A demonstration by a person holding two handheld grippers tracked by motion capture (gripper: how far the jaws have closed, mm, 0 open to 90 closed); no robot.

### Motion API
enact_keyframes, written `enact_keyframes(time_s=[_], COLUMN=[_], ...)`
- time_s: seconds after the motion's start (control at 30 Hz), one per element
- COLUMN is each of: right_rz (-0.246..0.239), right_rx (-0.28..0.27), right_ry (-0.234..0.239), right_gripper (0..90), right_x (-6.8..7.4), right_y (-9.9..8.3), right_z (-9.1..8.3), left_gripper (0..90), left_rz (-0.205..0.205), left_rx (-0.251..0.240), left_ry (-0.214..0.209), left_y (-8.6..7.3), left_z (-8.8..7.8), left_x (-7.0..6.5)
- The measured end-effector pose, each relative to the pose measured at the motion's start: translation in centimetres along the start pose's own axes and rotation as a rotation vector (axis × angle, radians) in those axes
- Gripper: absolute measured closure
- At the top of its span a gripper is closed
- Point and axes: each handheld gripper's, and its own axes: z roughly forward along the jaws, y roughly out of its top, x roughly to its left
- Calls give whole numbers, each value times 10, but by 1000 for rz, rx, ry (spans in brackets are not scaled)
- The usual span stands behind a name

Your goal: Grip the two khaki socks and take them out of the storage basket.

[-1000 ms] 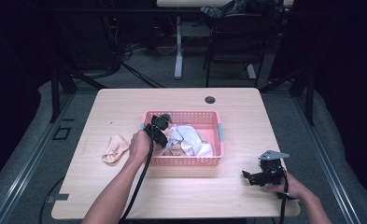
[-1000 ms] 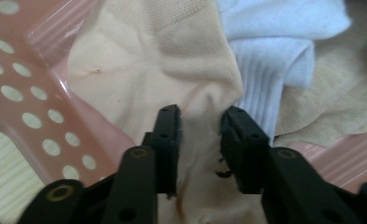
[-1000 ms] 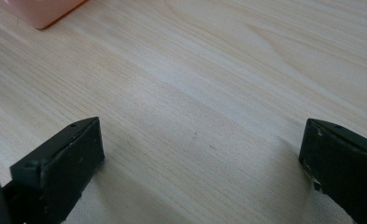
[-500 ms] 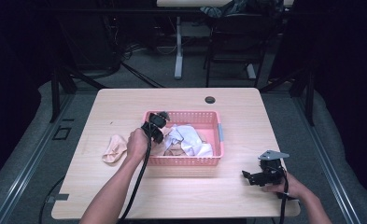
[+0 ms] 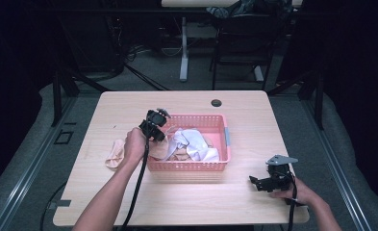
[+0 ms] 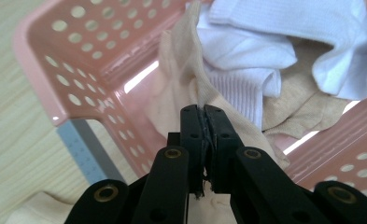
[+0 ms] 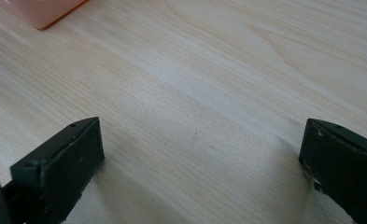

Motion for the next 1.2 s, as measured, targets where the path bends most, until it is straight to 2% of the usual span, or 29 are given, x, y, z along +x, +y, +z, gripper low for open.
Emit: enact_keyframes(time_s=[0.13,0.53,0.7,1.2], right_rz=[0,-9,-9,-16], right_rx=[0,4,4,5], right_ry=[0,1,1,-1], right_gripper=[0,0,0,0], right_x=[0,-1,-1,-1], right_y=[0,0,0,0], right_z=[0,0,0,0], left_gripper=[870,870,870,872], left_rz=[5,5,2,5], left_rx=[-30,-54,-82,-135], left_ry=[5,-5,-4,36], left_y=[2,6,8,15], left_z=[-11,-32,-44,-84], left_x=[1,6,8,20])
